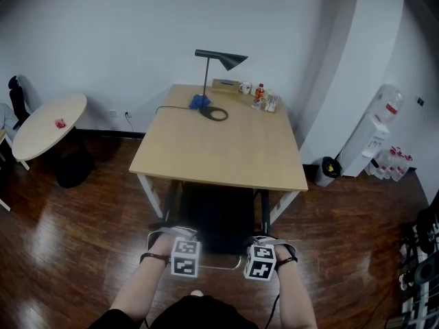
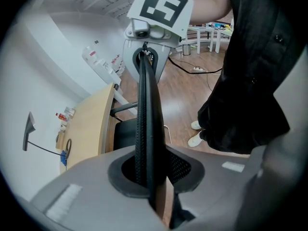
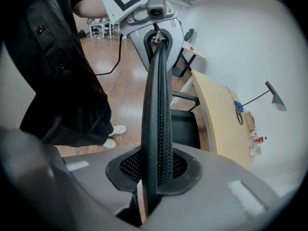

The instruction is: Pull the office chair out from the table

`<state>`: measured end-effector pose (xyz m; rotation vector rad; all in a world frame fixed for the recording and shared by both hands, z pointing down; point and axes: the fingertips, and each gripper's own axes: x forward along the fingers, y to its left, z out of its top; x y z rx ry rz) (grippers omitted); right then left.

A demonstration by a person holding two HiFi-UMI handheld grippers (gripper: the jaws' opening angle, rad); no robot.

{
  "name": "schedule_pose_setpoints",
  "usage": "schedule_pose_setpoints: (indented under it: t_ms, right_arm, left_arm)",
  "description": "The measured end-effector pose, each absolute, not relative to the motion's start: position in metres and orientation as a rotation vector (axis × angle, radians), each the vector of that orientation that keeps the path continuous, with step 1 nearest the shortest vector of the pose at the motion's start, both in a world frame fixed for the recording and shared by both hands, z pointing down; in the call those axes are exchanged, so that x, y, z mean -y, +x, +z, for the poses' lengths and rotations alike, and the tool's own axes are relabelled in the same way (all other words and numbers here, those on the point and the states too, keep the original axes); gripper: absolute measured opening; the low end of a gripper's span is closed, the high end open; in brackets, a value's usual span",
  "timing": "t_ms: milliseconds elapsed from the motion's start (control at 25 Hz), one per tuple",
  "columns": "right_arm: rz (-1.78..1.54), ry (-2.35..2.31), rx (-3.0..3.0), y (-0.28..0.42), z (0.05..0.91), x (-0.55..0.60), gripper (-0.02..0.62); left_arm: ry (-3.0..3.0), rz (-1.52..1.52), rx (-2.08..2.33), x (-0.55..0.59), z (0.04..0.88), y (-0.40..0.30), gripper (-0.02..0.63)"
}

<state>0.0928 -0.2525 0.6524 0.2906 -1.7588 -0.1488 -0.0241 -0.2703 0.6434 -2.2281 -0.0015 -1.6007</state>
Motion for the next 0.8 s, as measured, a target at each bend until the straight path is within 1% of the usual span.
schedule_pose_setpoints:
  t_ms: [800]
  right_arm:
    - [-0.122, 0.261, 1.768, 0.087, 0.650, 0.198, 0.072]
  left_arm:
    - [-2.242, -1.628, -0.001, 0.218, 0.643, -0.029, 0.067]
